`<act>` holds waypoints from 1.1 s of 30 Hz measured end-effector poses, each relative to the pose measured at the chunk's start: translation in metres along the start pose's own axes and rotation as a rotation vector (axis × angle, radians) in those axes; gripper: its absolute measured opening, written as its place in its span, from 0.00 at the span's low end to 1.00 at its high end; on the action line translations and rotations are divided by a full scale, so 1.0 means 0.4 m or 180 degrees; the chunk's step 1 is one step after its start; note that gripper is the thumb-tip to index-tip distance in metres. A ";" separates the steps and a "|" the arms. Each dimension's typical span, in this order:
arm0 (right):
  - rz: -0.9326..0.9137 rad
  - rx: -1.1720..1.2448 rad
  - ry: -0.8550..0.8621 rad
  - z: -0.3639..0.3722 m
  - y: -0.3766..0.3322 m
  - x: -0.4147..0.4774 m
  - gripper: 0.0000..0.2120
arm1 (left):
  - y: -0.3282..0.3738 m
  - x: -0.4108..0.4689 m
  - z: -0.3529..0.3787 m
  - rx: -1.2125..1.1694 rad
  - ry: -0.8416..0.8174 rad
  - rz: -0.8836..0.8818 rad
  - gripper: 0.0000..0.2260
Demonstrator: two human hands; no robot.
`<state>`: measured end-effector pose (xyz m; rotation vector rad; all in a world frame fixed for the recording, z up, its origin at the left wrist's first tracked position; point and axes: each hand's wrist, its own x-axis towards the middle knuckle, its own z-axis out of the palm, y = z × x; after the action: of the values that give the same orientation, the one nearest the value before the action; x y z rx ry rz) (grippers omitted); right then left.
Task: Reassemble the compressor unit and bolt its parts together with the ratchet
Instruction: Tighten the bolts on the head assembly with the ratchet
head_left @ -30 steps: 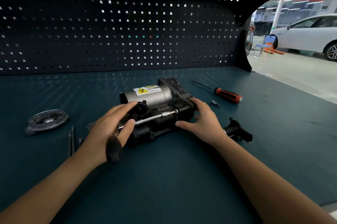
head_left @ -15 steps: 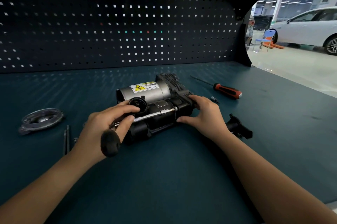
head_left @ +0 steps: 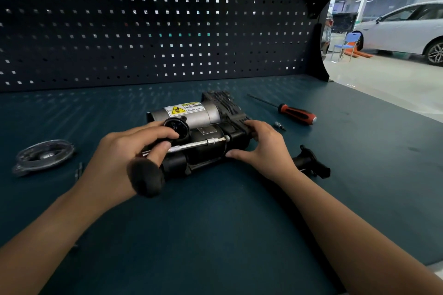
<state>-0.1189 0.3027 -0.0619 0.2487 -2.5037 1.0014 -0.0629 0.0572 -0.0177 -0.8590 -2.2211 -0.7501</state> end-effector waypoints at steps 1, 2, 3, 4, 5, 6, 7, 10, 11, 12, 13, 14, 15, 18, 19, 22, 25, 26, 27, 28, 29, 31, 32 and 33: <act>0.0004 0.0023 -0.0013 0.001 -0.001 -0.001 0.39 | 0.003 0.006 0.000 0.0004 -0.0025 -0.0139 0.10; 0.0005 0.0044 -0.0032 0.000 -0.002 -0.001 0.39 | 0.006 0.014 0.000 0.0011 -0.0022 -0.0230 0.08; 0.0004 0.0060 -0.0070 -0.004 -0.001 -0.001 0.38 | 0.001 0.018 0.003 0.0066 0.0034 -0.0253 0.09; -0.0010 0.0067 -0.0131 -0.009 0.000 0.000 0.37 | 0.005 0.020 0.004 0.0105 0.0064 -0.0261 0.10; -0.0042 0.0062 -0.0204 -0.015 0.002 0.000 0.36 | 0.004 0.019 0.007 0.0078 0.0085 -0.0303 0.10; -0.0084 0.0042 -0.0265 -0.020 0.004 0.001 0.34 | 0.004 0.018 0.007 0.0050 0.0081 -0.0383 0.10; -0.0120 0.0013 -0.0294 -0.023 0.007 0.002 0.32 | -0.006 0.013 0.009 0.0008 0.0089 -0.0461 0.11; -0.0169 -0.0026 -0.0203 -0.025 0.011 0.003 0.29 | -0.027 -0.001 0.014 -0.0149 0.0050 -0.0849 0.17; -0.0182 -0.0029 -0.0168 -0.023 0.011 0.003 0.28 | -0.027 -0.002 0.015 -0.0206 0.0039 -0.0926 0.18; -0.0192 -0.0038 -0.0141 -0.021 0.012 0.003 0.28 | -0.027 0.000 0.014 -0.0226 0.0037 -0.0951 0.18; -0.0195 -0.0055 -0.0122 -0.019 0.014 0.002 0.28 | -0.025 0.003 0.013 -0.0221 0.0037 -0.0957 0.18; -0.0189 -0.0072 -0.0107 -0.016 0.016 0.002 0.28 | -0.021 0.005 0.011 -0.0220 0.0035 -0.0950 0.19; -0.0176 -0.0082 -0.0092 -0.013 0.017 0.002 0.28 | -0.018 0.008 0.008 -0.0236 0.0031 -0.0953 0.20; -0.0171 -0.0112 -0.0019 -0.005 0.018 0.000 0.26 | -0.018 0.013 0.003 -0.0300 0.0015 -0.0908 0.26; -0.0175 -0.0138 -0.0001 -0.003 0.019 -0.001 0.26 | -0.020 0.012 0.003 -0.0256 0.0007 -0.0863 0.26; -0.0189 -0.0237 0.0023 -0.002 0.022 0.000 0.26 | -0.023 0.005 0.008 -0.0060 0.0000 -0.0808 0.16; -0.0205 -0.0269 0.0038 -0.001 0.021 -0.002 0.26 | -0.022 -0.004 0.011 0.0015 0.0076 -0.0857 0.12; -0.0209 -0.0248 0.0055 0.000 0.019 -0.001 0.26 | -0.021 -0.007 0.010 0.0013 0.0093 -0.0864 0.14; -0.0198 -0.0205 0.0074 0.001 0.016 0.001 0.26 | -0.019 -0.009 0.010 -0.0001 0.0087 -0.0862 0.16; -0.0182 -0.0144 0.0086 0.001 0.015 0.003 0.25 | -0.017 -0.011 0.010 -0.0043 0.0075 -0.0850 0.16; -0.0177 -0.0091 0.0068 0.000 0.014 0.006 0.25 | -0.015 -0.013 0.010 -0.0074 0.0056 -0.0847 0.14; -0.0220 -0.0050 -0.0043 -0.003 0.015 0.009 0.26 | -0.012 -0.020 0.012 -0.0099 0.0044 -0.0835 0.09; -0.0248 -0.0044 -0.0097 -0.003 0.016 0.009 0.27 | -0.012 -0.023 0.012 -0.0096 0.0052 -0.0820 0.08; -0.0265 -0.0033 -0.0131 -0.004 0.016 0.008 0.28 | -0.011 -0.028 0.013 -0.0075 0.0060 -0.0800 0.08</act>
<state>-0.1233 0.3085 -0.0635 0.3708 -2.5124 0.9592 -0.0615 0.0539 -0.0302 -0.5864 -2.3337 -0.8977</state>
